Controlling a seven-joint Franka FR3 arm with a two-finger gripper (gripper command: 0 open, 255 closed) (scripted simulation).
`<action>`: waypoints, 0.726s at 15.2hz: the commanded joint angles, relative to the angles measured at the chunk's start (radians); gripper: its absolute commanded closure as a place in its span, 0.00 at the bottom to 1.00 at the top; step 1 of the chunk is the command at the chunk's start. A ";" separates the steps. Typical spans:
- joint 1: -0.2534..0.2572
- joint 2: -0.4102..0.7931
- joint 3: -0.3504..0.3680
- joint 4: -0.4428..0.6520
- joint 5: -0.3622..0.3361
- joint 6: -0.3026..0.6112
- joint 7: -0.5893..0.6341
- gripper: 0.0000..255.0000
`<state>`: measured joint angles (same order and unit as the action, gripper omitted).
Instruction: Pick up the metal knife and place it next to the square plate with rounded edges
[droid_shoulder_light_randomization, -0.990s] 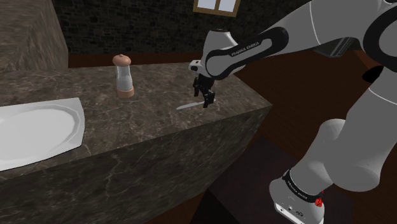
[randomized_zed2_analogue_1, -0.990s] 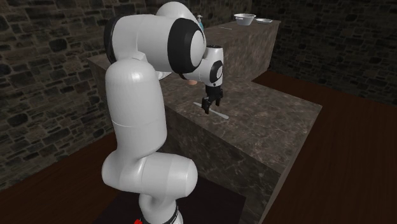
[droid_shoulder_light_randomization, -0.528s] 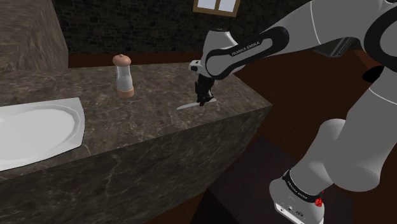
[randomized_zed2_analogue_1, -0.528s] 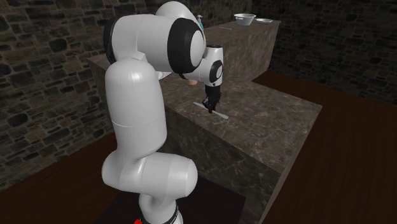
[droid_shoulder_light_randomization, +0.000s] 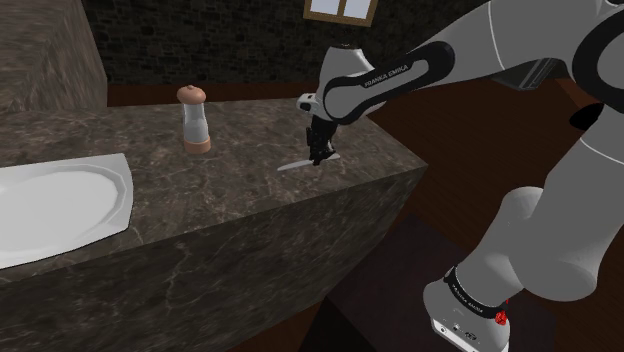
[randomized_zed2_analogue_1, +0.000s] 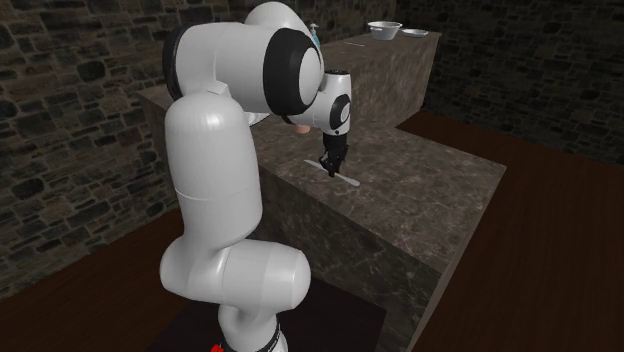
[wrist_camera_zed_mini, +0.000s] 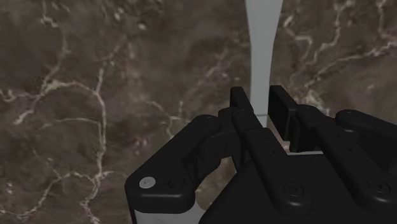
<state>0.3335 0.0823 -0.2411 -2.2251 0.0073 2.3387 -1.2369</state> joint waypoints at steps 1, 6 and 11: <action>0.000 -0.011 0.000 0.007 -0.004 -0.019 0.003 1.00; 0.002 -0.050 -0.001 0.035 -0.016 -0.084 0.010 1.00; 0.003 -0.083 0.000 0.068 -0.025 -0.149 0.016 1.00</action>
<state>0.3357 0.0085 -0.2422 -2.1598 -0.0155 2.2017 -1.2230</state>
